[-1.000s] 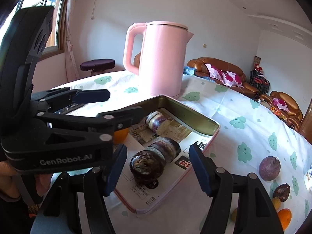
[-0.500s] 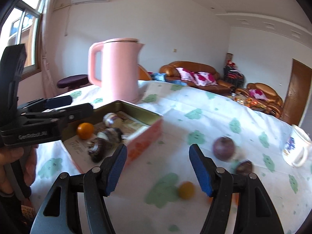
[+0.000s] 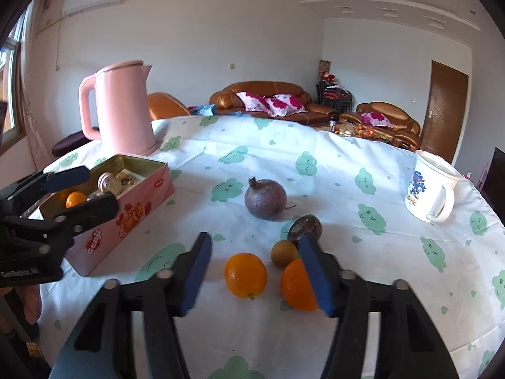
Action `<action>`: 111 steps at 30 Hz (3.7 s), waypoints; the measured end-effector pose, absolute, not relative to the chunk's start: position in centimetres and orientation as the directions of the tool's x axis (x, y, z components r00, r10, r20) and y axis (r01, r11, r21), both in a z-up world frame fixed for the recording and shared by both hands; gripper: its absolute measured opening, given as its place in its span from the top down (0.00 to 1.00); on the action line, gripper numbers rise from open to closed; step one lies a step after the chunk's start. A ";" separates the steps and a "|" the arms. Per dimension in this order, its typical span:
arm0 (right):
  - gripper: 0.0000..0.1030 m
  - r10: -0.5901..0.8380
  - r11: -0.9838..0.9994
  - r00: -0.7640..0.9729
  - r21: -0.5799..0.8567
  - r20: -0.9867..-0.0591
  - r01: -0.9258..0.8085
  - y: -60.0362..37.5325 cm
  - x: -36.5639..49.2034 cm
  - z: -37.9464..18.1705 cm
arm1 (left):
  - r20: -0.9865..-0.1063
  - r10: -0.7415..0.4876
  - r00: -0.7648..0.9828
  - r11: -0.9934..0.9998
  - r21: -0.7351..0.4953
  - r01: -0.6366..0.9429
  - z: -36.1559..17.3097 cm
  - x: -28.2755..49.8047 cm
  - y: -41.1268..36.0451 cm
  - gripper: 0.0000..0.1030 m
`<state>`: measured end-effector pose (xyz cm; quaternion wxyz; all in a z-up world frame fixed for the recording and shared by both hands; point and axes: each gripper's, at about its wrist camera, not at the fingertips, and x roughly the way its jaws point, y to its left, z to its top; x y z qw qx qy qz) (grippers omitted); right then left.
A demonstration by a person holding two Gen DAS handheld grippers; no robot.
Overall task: Organize fruits
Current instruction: 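Lower the orange into the tin and open the left tool, then grasp an orange on the table with the right tool while the left tool grasps a small yellow fruit, then lift the orange with the right tool while the left tool lifts the yellow fruit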
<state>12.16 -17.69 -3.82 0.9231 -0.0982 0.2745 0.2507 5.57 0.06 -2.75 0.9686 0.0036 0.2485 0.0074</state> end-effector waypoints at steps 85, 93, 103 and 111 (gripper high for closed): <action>0.63 0.435 0.843 0.665 0.017 -0.607 -0.537 -17.9 13.1 -4.6 | -0.623 -0.176 0.762 0.980 -0.034 0.198 -4.9 9.5 -2.7 0.72; 0.63 0.447 0.840 0.674 0.016 -0.588 -0.543 -18.1 12.8 -4.4 | -0.592 -0.153 0.791 0.986 -0.034 0.165 -4.5 9.0 -2.2 0.72; 0.63 0.455 0.839 0.685 0.015 -0.570 -0.544 -18.3 12.4 -4.1 | -0.560 -0.131 0.818 0.991 -0.044 0.129 -4.1 8.6 -1.6 0.72; 0.63 0.463 0.838 0.696 0.014 -0.549 -0.546 -18.5 12.1 -3.9 | -0.534 -0.125 0.836 0.992 -0.054 0.114 -3.9 8.2 -1.3 0.72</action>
